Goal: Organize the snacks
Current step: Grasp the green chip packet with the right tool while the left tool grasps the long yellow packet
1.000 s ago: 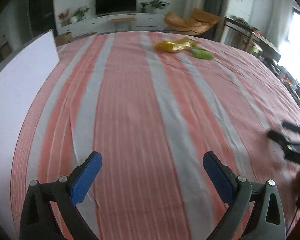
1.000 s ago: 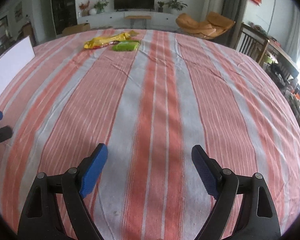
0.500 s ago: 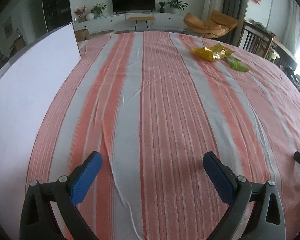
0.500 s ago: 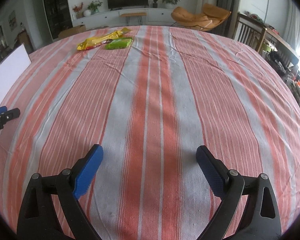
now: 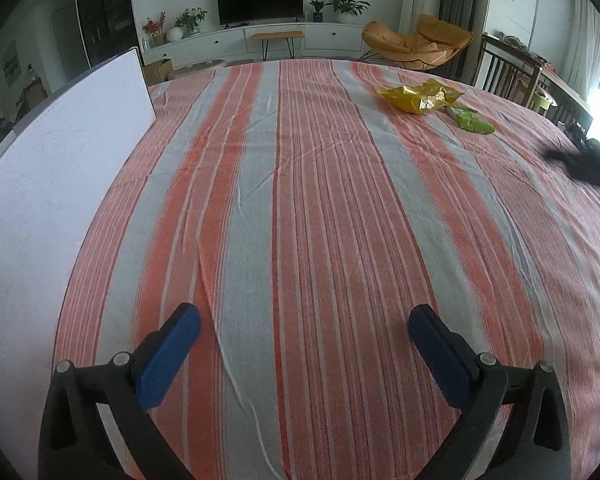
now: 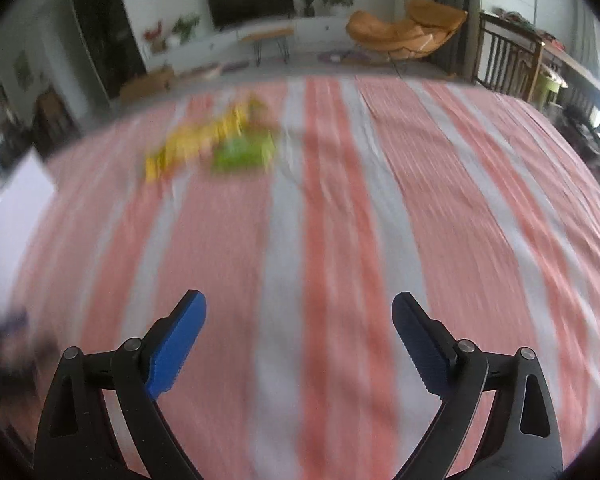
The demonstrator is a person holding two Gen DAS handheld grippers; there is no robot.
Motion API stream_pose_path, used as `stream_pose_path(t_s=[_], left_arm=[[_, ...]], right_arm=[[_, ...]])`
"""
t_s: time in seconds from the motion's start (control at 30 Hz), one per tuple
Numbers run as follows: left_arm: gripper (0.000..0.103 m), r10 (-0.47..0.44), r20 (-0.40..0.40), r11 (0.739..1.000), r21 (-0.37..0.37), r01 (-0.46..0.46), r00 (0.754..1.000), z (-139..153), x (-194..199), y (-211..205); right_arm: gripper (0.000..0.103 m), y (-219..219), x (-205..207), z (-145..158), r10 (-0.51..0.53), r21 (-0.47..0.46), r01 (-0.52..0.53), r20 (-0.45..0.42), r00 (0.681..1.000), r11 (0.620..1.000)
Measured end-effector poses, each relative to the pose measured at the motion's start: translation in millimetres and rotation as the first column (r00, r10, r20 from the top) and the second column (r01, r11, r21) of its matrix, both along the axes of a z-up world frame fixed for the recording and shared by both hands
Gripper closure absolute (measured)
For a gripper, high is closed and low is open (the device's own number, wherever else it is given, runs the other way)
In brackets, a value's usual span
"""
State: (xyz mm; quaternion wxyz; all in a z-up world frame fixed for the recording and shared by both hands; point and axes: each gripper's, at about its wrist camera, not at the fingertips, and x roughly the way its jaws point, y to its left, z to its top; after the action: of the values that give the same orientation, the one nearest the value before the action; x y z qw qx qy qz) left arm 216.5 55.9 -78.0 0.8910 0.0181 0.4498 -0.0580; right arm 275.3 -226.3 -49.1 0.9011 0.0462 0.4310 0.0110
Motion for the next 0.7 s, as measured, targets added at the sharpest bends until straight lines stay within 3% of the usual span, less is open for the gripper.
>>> stream_pose_path(t_s=[0.13,0.27,0.33,0.37,0.53,0.7], left_arm=[[0.0,0.0,0.0,1.0,0.0,0.0,1.0,0,0,0],[0.0,0.0,0.0,1.0,0.0,0.0,1.0,0,0,0],[0.0,0.0,0.0,1.0,0.0,0.0,1.0,0,0,0],[0.0,0.0,0.0,1.0,0.0,0.0,1.0,0,0,0],[0.0,0.0,0.0,1.0,0.0,0.0,1.0,0,0,0],[0.0,-0.002,0.0,1.0,0.008,0.002,1.0,1,1,-1]], right_arm=[[0.01,14,82,-8,-0.036,0.026,0.036,-0.026,0.999,0.999],[0.011,34,125,-20,-0.042,0.008,0.043,-0.06,0.997,0.999],[0.026,39,134,-25,-0.051,-0.047,0.048,-0.072,0.996,0.998],[0.051,41,134,-25,-0.051,-0.098,0.047,-0.047,0.998,0.994],[0.05,25,103,-24,0.007,-0.1,-0.008,-0.016,1.0,0.995],[0.05,-12,11,-23,0.111,-0.064,-0.113,-0.042,0.993,0.992]])
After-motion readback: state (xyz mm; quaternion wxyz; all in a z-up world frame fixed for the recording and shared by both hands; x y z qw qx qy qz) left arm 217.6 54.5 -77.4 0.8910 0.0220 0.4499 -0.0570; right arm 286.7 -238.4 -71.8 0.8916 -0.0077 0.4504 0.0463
